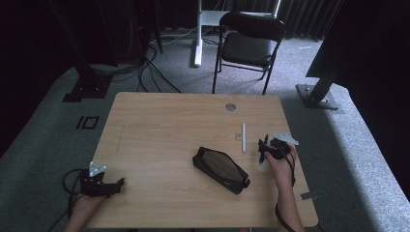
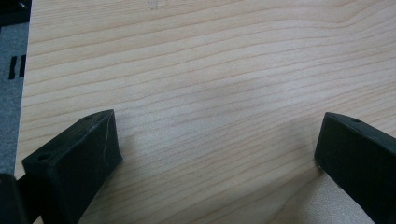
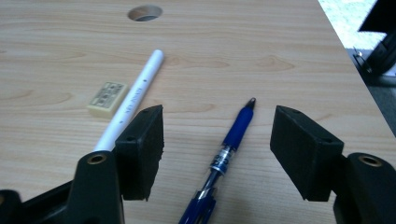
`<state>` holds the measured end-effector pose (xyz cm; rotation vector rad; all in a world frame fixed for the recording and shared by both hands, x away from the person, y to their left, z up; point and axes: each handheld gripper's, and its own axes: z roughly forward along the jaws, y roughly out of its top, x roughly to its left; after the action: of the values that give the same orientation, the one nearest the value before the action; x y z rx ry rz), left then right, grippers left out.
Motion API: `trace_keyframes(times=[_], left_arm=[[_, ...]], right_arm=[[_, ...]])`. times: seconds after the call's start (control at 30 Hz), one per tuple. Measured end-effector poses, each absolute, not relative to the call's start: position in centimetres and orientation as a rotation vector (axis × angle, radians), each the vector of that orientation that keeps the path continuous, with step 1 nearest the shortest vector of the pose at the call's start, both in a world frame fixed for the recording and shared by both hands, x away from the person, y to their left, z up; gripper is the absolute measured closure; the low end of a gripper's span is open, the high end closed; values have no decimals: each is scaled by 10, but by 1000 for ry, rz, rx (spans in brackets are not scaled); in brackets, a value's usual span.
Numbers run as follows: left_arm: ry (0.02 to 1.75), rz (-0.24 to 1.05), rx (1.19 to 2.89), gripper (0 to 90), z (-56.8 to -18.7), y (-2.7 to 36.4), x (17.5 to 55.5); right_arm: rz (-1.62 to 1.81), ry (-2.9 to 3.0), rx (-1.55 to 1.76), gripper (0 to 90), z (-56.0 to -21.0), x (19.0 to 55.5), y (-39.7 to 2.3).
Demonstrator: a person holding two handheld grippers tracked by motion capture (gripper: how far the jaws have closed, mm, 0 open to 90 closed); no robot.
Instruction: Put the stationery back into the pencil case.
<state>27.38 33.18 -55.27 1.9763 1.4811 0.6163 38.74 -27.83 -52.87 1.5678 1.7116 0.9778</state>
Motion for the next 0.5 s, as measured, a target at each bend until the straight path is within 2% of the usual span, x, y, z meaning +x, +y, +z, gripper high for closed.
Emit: trace_keyframes(times=[0.5], left_arm=[[1481, 617, 1977, 4, -553, 332, 274]], right_arm=[[875, 1725, 1653, 440, -547, 394, -276]])
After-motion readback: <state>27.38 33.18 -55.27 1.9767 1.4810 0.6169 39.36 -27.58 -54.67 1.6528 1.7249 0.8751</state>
